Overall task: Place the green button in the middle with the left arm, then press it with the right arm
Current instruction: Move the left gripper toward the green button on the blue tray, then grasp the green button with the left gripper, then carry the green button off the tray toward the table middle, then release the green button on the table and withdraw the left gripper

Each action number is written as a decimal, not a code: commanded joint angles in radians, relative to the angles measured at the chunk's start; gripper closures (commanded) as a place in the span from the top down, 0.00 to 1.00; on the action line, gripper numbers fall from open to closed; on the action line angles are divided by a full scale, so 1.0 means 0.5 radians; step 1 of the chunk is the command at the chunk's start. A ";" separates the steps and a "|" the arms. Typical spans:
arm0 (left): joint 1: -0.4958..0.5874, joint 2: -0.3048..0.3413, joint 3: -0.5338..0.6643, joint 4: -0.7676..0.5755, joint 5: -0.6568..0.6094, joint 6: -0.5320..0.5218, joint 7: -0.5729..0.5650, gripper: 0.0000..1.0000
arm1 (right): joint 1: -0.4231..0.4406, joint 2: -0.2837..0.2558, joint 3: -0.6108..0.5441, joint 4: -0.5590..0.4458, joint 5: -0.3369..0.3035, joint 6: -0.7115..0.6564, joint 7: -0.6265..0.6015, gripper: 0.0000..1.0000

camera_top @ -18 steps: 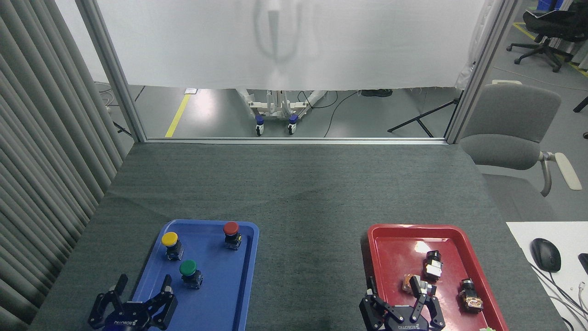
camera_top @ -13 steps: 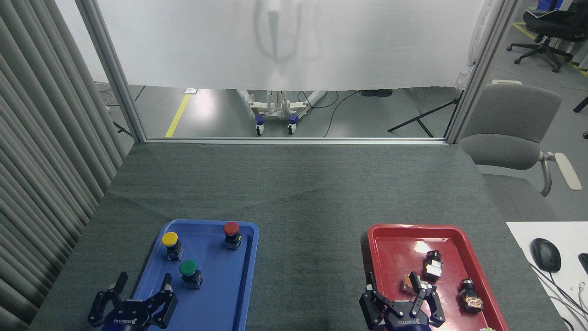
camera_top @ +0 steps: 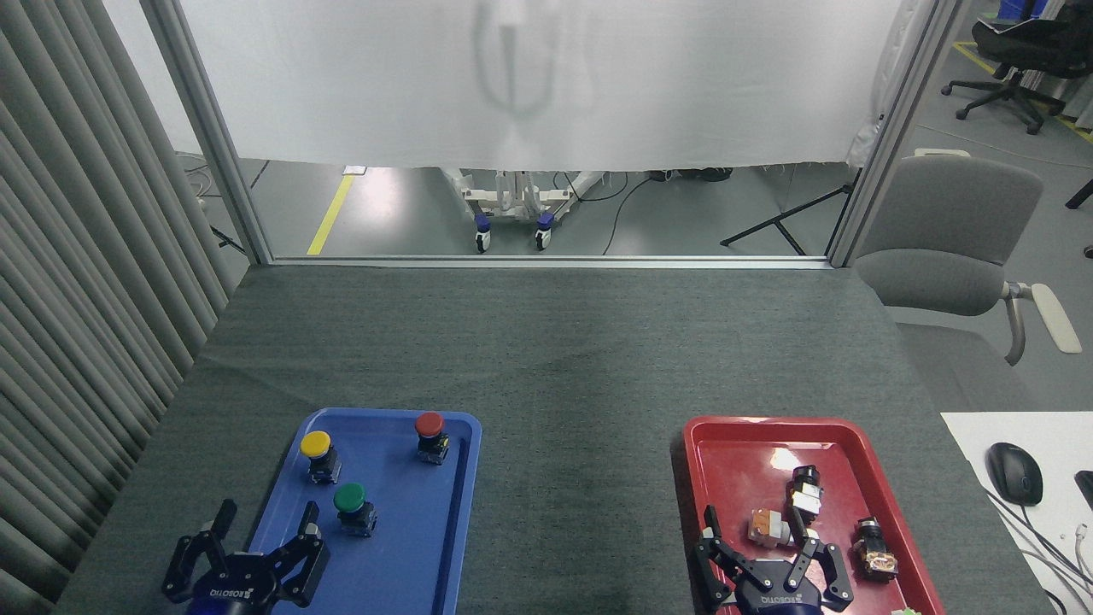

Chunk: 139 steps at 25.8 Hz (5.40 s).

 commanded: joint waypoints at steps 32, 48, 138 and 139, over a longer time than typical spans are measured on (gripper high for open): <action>0.000 -0.036 -0.033 0.142 -0.017 -0.041 0.016 0.98 | 0.037 -0.049 0.024 -0.065 -0.017 0.118 0.006 1.00; -0.239 -0.067 -0.251 0.571 -0.076 -0.041 0.188 0.99 | 0.022 -0.059 0.125 -0.037 0.001 0.161 -0.013 1.00; -0.181 0.185 -0.527 0.221 0.044 0.266 0.099 1.00 | -0.113 -0.105 0.208 0.030 -0.094 0.173 0.009 0.44; -0.190 0.185 -0.524 0.221 0.044 0.260 0.001 1.00 | -0.116 -0.101 0.238 0.046 -0.069 0.173 0.009 0.29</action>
